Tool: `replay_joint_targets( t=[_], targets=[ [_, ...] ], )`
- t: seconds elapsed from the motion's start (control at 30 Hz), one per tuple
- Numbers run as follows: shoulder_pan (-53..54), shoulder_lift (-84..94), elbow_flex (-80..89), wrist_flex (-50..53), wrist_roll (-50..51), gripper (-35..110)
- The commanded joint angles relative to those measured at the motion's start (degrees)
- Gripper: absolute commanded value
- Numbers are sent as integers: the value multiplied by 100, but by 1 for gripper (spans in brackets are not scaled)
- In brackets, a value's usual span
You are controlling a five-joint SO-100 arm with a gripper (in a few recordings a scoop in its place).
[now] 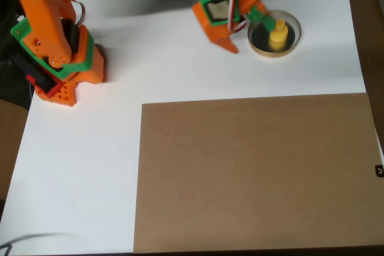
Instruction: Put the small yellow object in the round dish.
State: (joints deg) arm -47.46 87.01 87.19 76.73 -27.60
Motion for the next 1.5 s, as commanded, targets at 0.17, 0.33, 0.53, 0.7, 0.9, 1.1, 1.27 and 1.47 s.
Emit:
replay_joint_targets(
  t=[0.17, 0.33, 0.53, 0.7, 0.9, 1.1, 1.27, 1.47],
  targets=[
    [765, 1793, 1424, -185, -343, 24],
    [1819, 1995, 1881, -615, -422, 24],
    [3155, 1986, 2391, -1529, -167, 23],
    [3911, 2303, 2786, -1925, -97, 23],
    [4632, 3059, 3182, -1995, 44, 22],
    [5317, 3779, 3331, -2057, 589, 22],
    [5590, 4746, 4104, -2435, 993, 22],
    [6100, 5616, 4931, -2760, 1521, 22]
  ],
)
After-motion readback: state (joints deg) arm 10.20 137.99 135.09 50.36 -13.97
